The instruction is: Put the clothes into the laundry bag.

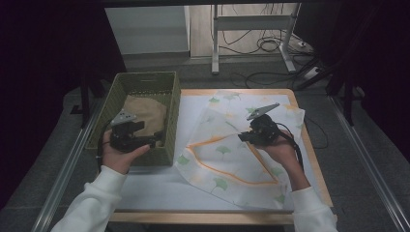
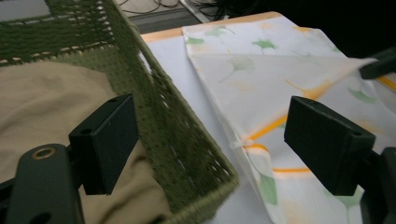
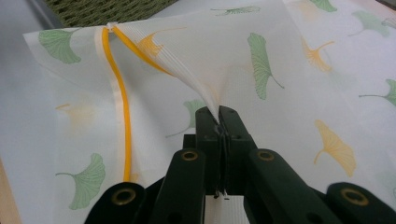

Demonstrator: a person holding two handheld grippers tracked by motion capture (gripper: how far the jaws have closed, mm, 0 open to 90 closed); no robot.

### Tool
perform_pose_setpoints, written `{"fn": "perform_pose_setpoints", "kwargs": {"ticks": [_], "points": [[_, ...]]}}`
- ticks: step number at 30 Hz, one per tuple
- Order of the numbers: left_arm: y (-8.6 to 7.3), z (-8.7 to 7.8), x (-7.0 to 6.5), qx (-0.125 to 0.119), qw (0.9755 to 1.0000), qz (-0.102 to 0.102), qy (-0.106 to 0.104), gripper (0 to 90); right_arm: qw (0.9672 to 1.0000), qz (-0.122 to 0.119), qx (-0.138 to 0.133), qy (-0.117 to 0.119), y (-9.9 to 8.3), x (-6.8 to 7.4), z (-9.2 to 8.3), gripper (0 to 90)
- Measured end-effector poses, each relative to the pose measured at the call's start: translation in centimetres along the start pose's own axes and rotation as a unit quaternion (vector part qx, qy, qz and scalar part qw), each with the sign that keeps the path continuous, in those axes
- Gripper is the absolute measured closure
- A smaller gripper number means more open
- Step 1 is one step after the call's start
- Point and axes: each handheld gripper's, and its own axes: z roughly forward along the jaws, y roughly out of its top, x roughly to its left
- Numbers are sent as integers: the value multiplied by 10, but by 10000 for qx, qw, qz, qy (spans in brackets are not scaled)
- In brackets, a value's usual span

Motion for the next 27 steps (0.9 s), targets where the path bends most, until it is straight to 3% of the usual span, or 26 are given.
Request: {"fn": "perform_pose_setpoints", "kwargs": {"ticks": [8, 11, 18, 27], "points": [[12, 16, 13, 186, 9994, -5, 283, 152, 10000, -22, -21, -12, 0, 1, -2, 867], [17, 22, 18, 240, 9994, -38, 232, 150, 10000, 2, -10, -10, 0, 1, -2, 867], [26, 33, 26, 274, 9990, -159, 325, 145, 10000, -2, -25, -11, 0, 0, -2, 867], [41, 48, 30, 375, 9980, 64, 498, 162, 10000, -2, 3, -21, 0, 0, -1, 867]]}}
